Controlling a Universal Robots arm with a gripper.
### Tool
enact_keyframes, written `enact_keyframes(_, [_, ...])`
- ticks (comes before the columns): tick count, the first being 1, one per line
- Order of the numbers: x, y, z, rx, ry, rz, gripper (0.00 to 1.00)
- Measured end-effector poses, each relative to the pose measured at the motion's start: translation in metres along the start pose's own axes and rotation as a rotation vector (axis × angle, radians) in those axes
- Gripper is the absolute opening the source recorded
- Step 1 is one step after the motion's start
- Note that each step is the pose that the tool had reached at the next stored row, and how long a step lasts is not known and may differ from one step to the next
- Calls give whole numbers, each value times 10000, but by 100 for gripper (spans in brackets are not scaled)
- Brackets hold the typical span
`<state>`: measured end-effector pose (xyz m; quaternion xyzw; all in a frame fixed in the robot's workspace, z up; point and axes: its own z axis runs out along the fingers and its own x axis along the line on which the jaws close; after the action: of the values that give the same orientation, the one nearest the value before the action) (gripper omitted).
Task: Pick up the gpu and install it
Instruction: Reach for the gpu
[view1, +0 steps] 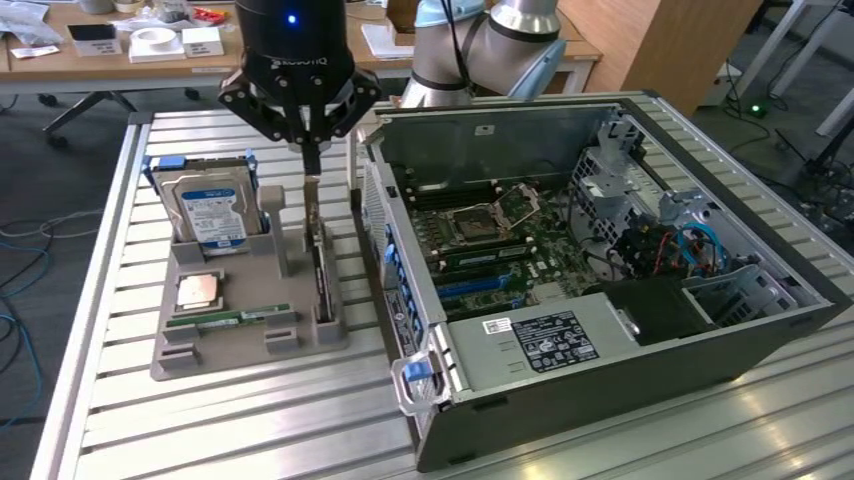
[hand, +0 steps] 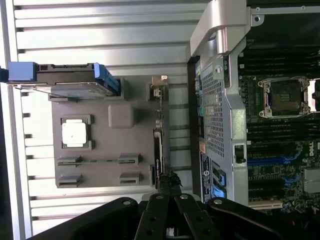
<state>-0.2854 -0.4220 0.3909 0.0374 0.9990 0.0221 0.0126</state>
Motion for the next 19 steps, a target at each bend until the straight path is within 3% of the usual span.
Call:
enact_keyframes(9, [-4, -97, -4, 9, -1, 0, 11])
enact_keyframes(19, [-4, -100, 31, 9, 0, -1, 11])
